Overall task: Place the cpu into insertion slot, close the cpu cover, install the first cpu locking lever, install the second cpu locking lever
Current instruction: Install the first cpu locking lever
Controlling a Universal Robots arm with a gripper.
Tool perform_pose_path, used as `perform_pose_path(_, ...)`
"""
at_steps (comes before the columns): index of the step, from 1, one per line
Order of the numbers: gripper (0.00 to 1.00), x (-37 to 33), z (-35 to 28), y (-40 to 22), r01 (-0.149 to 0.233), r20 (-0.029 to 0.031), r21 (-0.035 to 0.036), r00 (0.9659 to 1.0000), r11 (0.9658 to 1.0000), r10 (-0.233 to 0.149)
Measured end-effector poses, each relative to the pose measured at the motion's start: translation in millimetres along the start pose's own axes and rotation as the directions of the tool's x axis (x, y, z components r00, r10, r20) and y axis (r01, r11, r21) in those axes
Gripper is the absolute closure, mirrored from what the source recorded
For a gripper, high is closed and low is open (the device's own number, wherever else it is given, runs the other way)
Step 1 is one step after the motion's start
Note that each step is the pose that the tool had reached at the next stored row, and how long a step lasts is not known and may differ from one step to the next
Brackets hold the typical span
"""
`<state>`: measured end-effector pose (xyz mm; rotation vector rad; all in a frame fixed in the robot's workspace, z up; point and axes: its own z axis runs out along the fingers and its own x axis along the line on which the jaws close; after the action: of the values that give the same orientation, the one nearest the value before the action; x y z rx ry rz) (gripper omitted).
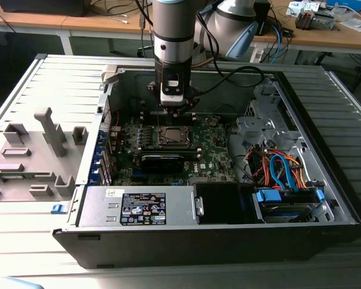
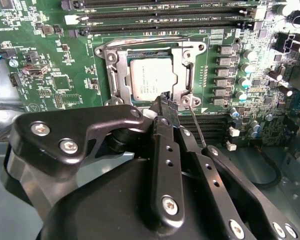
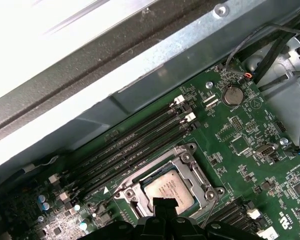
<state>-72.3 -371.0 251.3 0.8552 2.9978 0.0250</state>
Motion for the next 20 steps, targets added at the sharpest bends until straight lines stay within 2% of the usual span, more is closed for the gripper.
perform_pose_path(20,0.89,0.0,0.0,0.0,0.030,-0.0006,-0.0005,0.9995,0.9995,-0.030)
